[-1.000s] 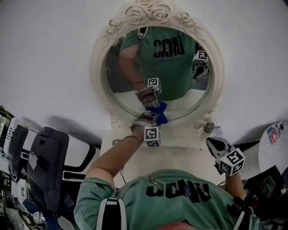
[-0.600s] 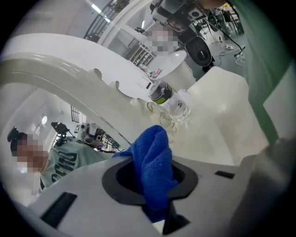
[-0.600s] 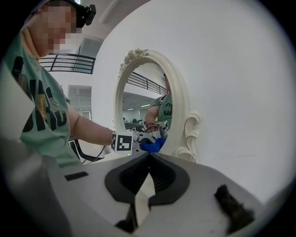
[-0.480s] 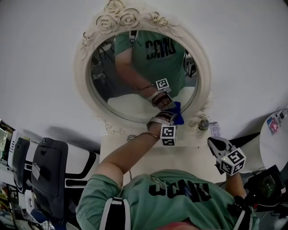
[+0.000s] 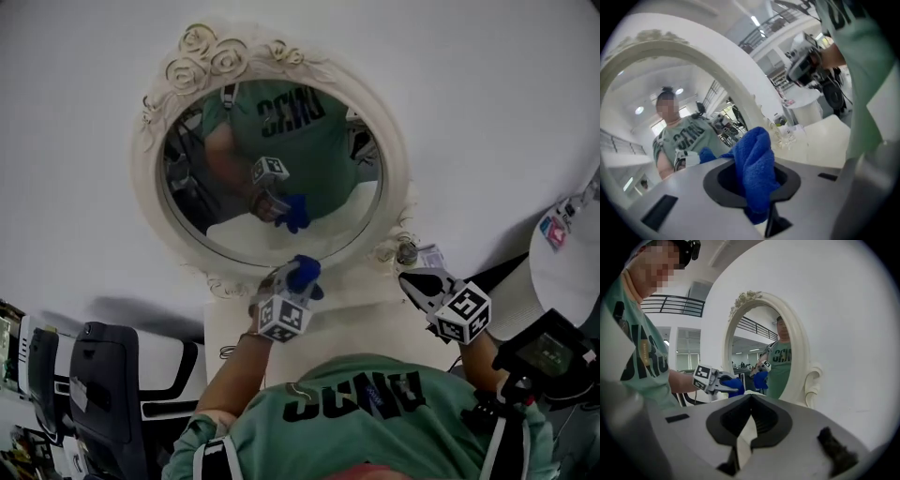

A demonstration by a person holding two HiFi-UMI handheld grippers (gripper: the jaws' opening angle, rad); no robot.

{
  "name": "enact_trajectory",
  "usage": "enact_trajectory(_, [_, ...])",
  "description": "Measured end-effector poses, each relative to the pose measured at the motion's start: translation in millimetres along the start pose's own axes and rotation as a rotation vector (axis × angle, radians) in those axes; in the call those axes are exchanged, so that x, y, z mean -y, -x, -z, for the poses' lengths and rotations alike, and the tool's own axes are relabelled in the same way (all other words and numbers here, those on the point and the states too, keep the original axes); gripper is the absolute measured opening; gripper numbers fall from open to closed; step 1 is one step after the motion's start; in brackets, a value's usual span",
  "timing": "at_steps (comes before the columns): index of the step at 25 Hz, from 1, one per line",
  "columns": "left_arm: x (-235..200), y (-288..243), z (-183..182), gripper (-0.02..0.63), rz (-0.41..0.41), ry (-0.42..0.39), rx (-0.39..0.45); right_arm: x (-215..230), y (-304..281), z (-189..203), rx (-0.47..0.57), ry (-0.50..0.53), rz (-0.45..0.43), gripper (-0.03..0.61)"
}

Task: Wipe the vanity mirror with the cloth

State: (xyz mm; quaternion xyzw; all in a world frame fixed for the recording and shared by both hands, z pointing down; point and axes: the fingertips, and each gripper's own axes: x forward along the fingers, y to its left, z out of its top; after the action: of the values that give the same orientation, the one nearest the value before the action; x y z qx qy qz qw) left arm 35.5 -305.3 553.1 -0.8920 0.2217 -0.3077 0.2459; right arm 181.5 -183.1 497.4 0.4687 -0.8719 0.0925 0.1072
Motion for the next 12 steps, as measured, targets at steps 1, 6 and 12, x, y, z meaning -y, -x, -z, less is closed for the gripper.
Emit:
enact_trajectory(1, [-9.5,23.0,6.0,0.089,-0.024,0.101,0.028,-5.0,-4.7,-0.7,0.0,-0.005,-0.011,0.012])
enact_trajectory(6, [-38.1,127.3,33.5,0.089,-0.099,0.61,0.286,-35.6,-37.8,-5.3,-0.021,0.0,-0.099,0.012])
enact_trajectory(12, [-14.6,177.6,69.0,0.089,-0.106,0.951,0.487,-65.8,-74.3,-11.5,-0.018,0.01,-0.181,0.012])
